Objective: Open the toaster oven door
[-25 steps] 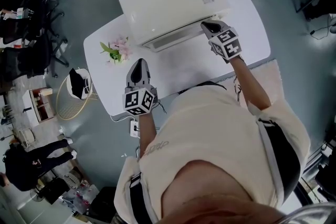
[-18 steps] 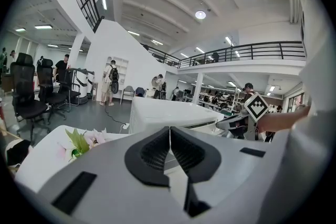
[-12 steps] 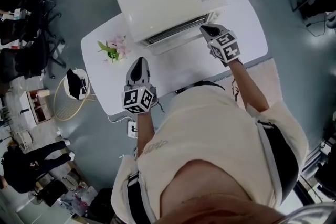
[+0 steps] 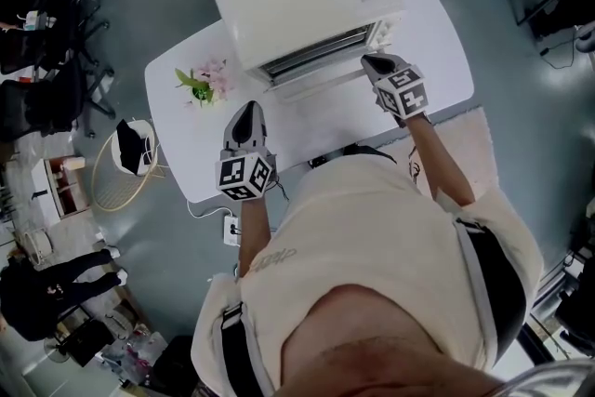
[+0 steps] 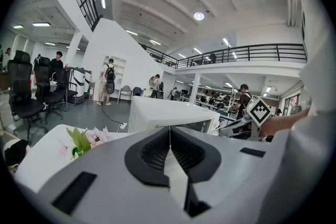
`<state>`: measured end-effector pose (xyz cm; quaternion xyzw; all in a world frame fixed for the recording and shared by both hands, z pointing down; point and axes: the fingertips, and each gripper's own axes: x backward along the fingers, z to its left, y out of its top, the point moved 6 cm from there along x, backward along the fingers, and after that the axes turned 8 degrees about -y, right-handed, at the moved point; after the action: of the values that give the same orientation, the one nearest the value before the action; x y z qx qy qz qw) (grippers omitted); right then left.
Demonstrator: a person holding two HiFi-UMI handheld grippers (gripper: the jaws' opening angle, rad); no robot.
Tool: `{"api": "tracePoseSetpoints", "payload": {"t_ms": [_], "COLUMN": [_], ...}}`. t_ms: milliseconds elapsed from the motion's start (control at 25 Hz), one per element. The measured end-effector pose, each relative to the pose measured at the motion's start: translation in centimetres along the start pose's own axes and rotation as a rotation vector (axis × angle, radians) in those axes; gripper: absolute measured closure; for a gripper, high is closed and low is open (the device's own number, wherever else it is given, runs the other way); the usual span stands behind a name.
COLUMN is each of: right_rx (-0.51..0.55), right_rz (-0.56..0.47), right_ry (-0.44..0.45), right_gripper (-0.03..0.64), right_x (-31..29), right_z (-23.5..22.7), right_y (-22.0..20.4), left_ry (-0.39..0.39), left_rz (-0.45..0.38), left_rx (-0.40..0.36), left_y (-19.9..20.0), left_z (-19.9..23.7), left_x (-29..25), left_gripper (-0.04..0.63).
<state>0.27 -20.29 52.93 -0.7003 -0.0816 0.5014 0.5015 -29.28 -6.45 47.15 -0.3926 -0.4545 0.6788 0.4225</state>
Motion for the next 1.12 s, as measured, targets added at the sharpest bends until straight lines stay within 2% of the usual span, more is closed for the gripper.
{"api": "tracePoseSetpoints", "payload": {"t_ms": [1120], "right_rx": [-0.126], "right_rz": [0.101], "right_ry": [-0.058], "right_gripper": [0.612], "right_x": [1.6], "right_z": [2.1], "right_y": [-8.6], "left_ry": [-0.123], "left_rz": [0.075], "left_rx": [-0.011], "left_y": [-1.3], "left_z": [-0.7], "left_x": [1.9], "left_gripper": [0.572]}}
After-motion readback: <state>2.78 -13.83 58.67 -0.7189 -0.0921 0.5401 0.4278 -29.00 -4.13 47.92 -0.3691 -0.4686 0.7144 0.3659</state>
